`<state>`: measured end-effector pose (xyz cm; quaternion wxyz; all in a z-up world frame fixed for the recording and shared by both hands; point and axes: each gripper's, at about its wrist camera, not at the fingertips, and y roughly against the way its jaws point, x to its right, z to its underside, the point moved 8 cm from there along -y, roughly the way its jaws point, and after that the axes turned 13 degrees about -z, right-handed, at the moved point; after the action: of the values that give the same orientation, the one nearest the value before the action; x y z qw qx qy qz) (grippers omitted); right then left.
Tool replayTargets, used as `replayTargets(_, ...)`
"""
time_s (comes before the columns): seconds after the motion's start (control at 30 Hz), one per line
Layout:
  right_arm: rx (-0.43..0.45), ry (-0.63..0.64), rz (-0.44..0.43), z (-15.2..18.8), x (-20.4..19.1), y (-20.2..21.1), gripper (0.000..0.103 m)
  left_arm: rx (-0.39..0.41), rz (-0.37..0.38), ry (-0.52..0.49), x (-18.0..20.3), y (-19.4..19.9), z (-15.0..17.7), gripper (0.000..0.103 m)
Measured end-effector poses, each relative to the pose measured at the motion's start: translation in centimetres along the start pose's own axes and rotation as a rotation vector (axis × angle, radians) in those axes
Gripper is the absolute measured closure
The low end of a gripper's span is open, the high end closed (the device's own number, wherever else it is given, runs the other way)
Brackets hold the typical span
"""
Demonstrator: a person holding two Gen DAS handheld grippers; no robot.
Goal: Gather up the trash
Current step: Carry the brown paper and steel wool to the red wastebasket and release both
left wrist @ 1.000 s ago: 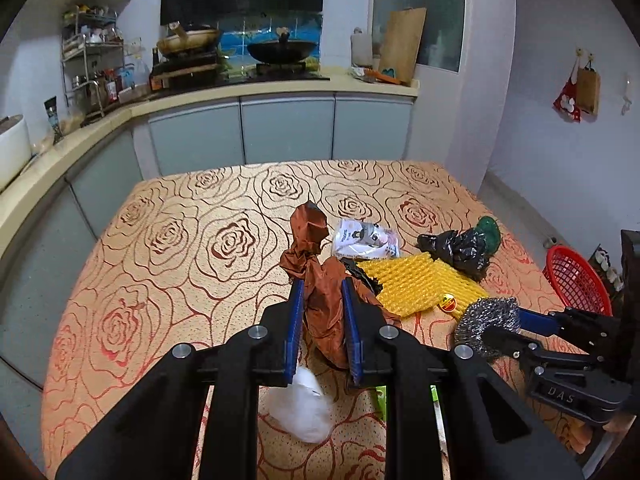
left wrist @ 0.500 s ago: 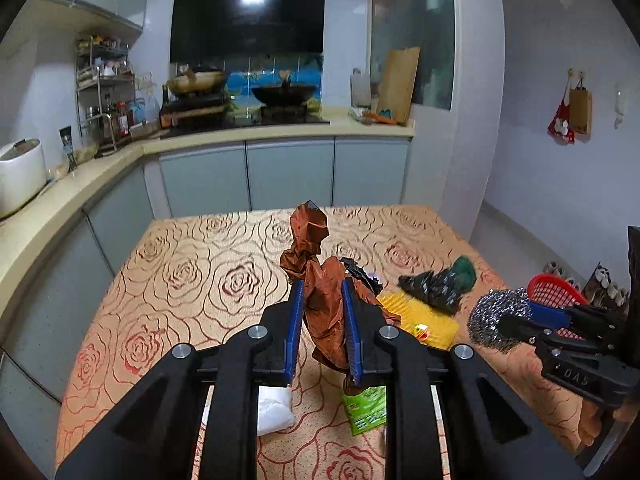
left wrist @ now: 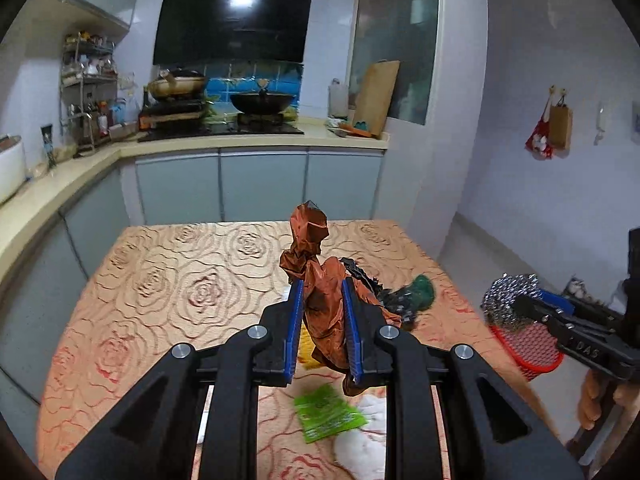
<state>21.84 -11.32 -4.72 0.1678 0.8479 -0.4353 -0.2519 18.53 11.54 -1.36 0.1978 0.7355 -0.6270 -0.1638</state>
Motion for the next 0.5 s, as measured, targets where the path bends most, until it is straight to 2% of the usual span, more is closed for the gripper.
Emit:
replayTargets(0.13, 0.019, -0.011, 0.012, -0.3, 0.8, 0.9, 0.068, -0.016, 0.078, 0.045, 0.3, 0.2, -0.7, 0.084)
replayTargets(0.23, 0.034, -0.02, 0.024, -0.5, 1.4, 1.4, 0.068, -0.012, 0.092, 0.056, 0.4, 0.3, -1.3, 0.084)
replayTargets(0.4, 0.051, -0.035, 0.055, -0.6, 3.3, 2.4, 0.068, -0.002, 0.098, 0.017, 2.5, 0.4, -1.3, 0.084)
replayTargets(0.5, 0.058, -0.052, 0.082, -0.5, 4.8, 3.2, 0.068, -0.009, 0.127, -0.021, 5.5, 0.0, -0.9, 0.084)
